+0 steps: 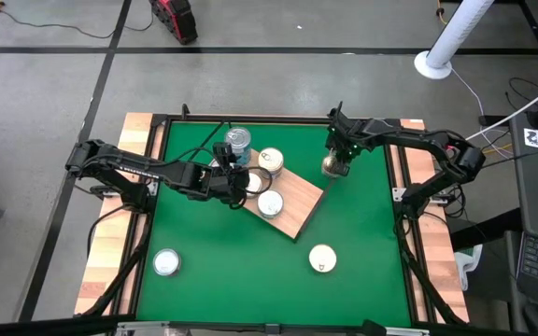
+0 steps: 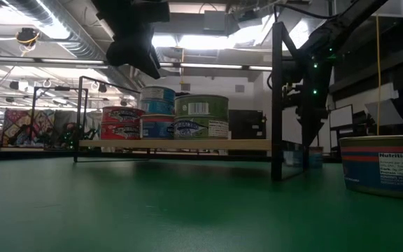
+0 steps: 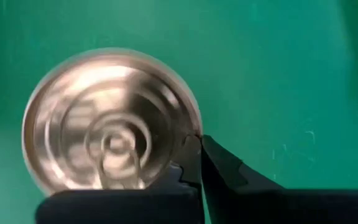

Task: Stack canned seafood by type on shelf
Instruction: Stack the blue and pink tuna can on top of the blue and pink tuna can on the shelf

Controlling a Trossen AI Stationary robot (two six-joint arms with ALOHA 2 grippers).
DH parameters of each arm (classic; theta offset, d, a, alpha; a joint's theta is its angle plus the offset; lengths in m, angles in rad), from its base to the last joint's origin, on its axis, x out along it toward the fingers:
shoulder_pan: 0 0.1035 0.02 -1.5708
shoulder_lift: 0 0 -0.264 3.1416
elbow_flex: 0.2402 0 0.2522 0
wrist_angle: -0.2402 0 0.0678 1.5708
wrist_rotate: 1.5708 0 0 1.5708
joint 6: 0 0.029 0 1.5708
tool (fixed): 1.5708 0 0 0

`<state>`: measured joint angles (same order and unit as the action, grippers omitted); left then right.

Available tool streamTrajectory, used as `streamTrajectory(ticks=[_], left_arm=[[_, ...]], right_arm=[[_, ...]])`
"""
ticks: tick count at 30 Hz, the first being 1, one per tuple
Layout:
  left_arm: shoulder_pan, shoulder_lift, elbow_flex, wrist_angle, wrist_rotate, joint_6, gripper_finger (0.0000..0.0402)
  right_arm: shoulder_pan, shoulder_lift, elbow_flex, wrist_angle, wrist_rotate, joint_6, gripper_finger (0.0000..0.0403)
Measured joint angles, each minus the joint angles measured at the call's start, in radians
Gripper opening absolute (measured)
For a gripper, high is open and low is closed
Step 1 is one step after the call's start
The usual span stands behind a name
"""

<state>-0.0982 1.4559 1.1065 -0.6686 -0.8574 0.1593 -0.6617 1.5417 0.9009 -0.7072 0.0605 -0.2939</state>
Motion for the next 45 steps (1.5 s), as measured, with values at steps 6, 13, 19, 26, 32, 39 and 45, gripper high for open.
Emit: streamTrajectory(ticks=[6, 13, 19, 26, 32, 39, 45], left_arm=[[0.000, 0.000, 0.000, 0.000, 0.000, -0.002, 0.0196], [0.000, 0.000, 0.000, 0.000, 0.000, -0.004, 0.0196], [0.000, 0.000, 0.000, 0.000, 0.002, -0.004, 0.0196], [0.000, 0.000, 0.000, 0.001, 0.004, -0.004, 0.0196], [0.000, 0.000, 0.000, 0.001, 0.004, -0.004, 0.0196], [0.000, 0.000, 0.000, 0.001, 0.004, -0.004, 0.0196], [0.000, 0.000, 0.000, 0.001, 0.003, -0.003, 0.0196]], right_arm=[[0.000, 0.001, -0.001, 0.000, 0.048, 0.001, 0.0010], [-0.001, 0.035, -0.004, 0.019, 0.067, 0.001, 0.0004], [-0.007, 0.100, -0.005, 0.038, 0.085, -0.033, 0.0002], [-0.006, 0.096, -0.003, 0.057, 0.114, -0.054, 0.0007], [-0.006, 0.095, -0.002, 0.061, 0.115, -0.055, 0.0007], [-0.006, 0.087, 0.000, 0.027, 0.156, -0.080, 0.0007], [-0.006, 0.073, 0.090, -0.221, 0.236, -0.100, 0.0007]])
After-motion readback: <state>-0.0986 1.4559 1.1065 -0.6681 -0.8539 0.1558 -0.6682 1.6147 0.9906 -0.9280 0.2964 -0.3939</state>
